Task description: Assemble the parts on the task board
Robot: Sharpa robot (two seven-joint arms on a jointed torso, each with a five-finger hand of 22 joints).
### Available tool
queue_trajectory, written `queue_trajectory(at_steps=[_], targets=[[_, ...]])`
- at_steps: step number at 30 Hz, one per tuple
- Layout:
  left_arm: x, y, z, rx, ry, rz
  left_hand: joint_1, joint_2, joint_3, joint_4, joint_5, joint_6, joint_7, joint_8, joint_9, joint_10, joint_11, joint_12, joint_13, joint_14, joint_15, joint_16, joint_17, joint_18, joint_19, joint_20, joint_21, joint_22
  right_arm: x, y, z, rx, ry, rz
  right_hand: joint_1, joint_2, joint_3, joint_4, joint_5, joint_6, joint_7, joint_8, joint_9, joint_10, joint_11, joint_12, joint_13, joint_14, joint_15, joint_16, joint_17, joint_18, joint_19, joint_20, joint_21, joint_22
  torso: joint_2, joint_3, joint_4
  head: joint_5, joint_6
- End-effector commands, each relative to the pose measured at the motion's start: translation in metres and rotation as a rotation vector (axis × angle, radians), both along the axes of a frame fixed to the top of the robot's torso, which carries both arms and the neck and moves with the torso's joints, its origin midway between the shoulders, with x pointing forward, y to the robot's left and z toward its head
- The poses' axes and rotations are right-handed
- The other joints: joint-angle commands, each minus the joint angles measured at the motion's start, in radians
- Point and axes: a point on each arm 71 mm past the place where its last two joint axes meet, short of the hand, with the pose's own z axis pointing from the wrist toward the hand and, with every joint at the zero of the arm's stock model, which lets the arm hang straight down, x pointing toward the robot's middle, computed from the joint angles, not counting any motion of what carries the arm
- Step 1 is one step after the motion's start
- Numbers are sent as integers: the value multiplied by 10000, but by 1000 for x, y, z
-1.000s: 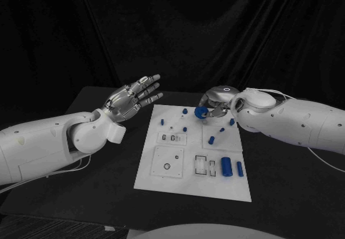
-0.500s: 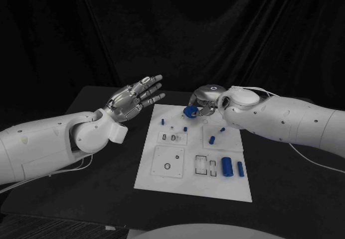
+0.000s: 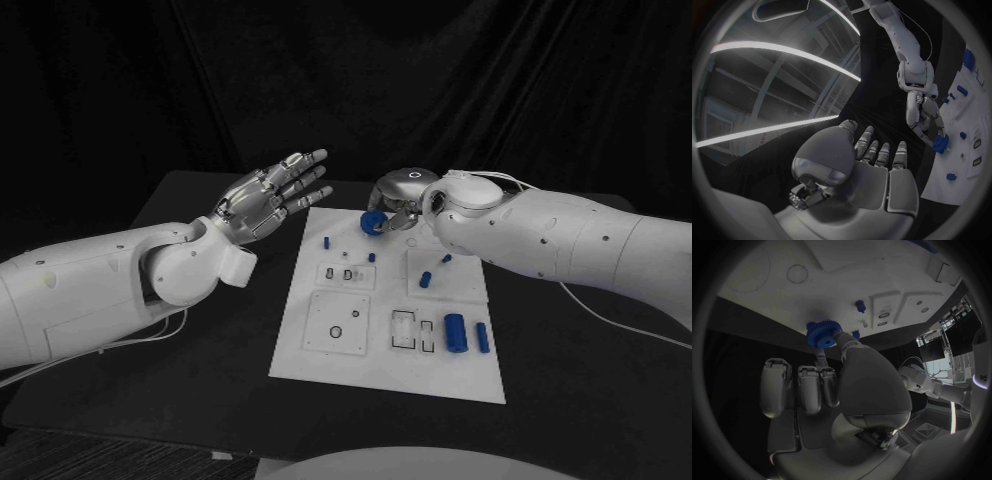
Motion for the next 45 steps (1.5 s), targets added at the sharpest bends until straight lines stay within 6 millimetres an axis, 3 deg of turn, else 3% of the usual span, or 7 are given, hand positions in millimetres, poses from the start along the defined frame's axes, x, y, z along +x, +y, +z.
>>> queue_trajectory(at_steps=[1,7,26,32,34,40,45], targets=[[-1,-2,1,-135,-45,-140,120,-16,321,-13,177,71,-29,182,170,-24,134,250,74,38,165,-83,-64,31,45,80,-119,-65,0,2,-3,-59,68,70,134,383,291,-89,-18,650,-29,504,640,1022,72,166,2640,1030,34,199,2687,-289,109,37,42,1991,15,6,31,-22,19],[-1,-2,1,-119,-33,-148,118,-19,329,-16,180,69,-26,185,169,-17,142,270,78,39,166,-82,-63,31,45,84,-119,-65,-1,8,-5,-85,158,141,123,381,289,-96,-37,622,-14,476,634,1022,84,166,2640,1030,57,199,2687,-284,95,55,20,1982,30,2,68,-53,15],[1,-5,0,-97,-2,-237,116,-21,346,-22,188,64,-17,189,169,-5,157,297,83,38,164,-83,-64,30,45,89,-120,-66,-3,12,-16,-236,478,107,82,385,294,-142,-155,372,30,270,572,1022,91,166,2640,1030,103,199,2687,-265,51,123,-52,1959,10,2,44,-12,-42],[1,-5,0,-88,2,-237,119,-20,357,-28,194,54,-15,188,167,-3,161,295,83,38,164,-84,-64,30,45,91,-119,-65,-3,11,-19,-269,545,51,-12,308,305,-210,-280,-779,156,-471,181,1022,60,166,2640,1030,105,199,2687,-289,126,136,24,2031,11,-1,25,-1,-46],[1,-5,0,-83,3,-232,119,-20,358,-29,195,52,-14,188,167,-3,161,294,82,37,164,-84,-64,30,45,91,-119,-66,-3,10,-19,-259,533,42,-15,303,299,-254,-349,-1181,138,-571,32,1022,53,166,2640,1030,93,199,2687,-281,116,136,-3,2027,13,-5,26,4,-44],[1,-4,0,-76,9,-235,123,-20,369,-37,202,48,-14,188,166,-3,162,288,81,37,165,-84,-64,30,46,92,-119,-65,-3,8,-19,-191,452,64,-68,313,230,-323,-592,-2640,9,-630,-413,1022,-58,166,2640,1030,30,199,2687,-273,108,88,-41,2033,13,2,26,-21,-48],[1,-5,-1,-74,16,-250,134,-19,396,-59,221,40,-13,189,165,-3,165,287,80,37,164,-85,-65,29,44,95,-120,-66,-4,7,-19,-67,311,131,-139,335,145,-332,-865,-3487,-247,-654,-674,1022,-256,166,2640,1030,-121,199,2687,-269,110,-30,-64,2045,12,3,25,-25,-45]])
